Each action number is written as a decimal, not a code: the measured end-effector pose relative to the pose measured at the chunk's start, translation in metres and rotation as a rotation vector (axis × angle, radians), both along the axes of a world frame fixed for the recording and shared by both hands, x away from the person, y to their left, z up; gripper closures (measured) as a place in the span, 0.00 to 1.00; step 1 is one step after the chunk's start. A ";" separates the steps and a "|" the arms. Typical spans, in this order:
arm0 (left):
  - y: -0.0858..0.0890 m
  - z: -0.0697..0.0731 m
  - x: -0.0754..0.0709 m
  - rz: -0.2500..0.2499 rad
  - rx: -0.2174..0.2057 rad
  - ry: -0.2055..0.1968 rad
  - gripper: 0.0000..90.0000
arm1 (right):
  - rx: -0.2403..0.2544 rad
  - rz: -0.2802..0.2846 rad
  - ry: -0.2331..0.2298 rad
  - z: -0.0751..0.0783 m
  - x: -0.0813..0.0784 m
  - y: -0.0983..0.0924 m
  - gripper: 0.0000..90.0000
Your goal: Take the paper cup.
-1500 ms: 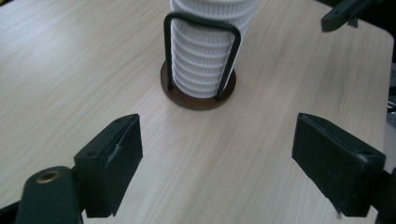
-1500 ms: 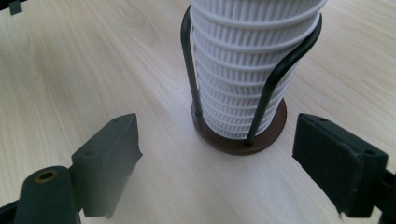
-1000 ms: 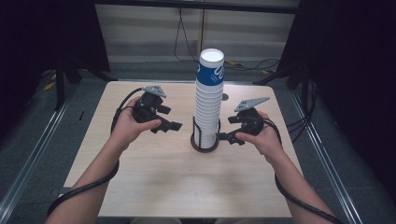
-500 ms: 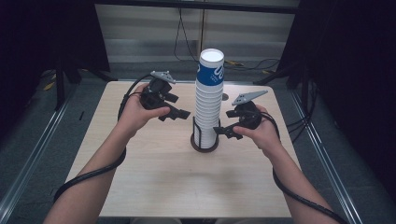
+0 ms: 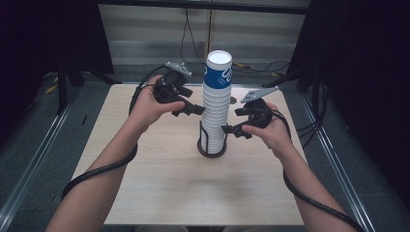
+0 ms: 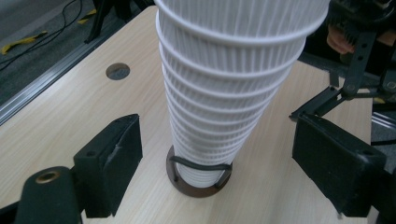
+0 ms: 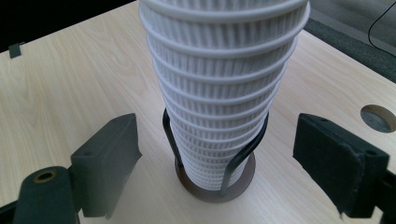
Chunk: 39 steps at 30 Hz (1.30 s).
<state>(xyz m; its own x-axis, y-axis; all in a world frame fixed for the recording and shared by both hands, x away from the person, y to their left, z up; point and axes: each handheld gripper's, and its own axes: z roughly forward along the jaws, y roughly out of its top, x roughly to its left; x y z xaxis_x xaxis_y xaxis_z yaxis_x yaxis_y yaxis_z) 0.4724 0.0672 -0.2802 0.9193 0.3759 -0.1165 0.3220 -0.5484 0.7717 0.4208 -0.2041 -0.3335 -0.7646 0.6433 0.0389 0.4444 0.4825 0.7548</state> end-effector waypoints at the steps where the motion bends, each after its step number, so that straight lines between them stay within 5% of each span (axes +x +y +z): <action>1: -0.001 0.001 0.001 0.000 -0.003 0.000 0.18 | 0.001 0.000 -0.003 0.001 0.000 0.000 0.15; 24: -0.022 0.036 0.010 -0.013 -0.048 -0.055 0.17 | 0.012 -0.006 -0.039 0.024 0.010 0.015 0.15; 39: -0.038 0.040 0.012 -0.028 -0.075 -0.076 0.18 | 0.016 -0.005 -0.063 0.032 0.013 0.021 0.15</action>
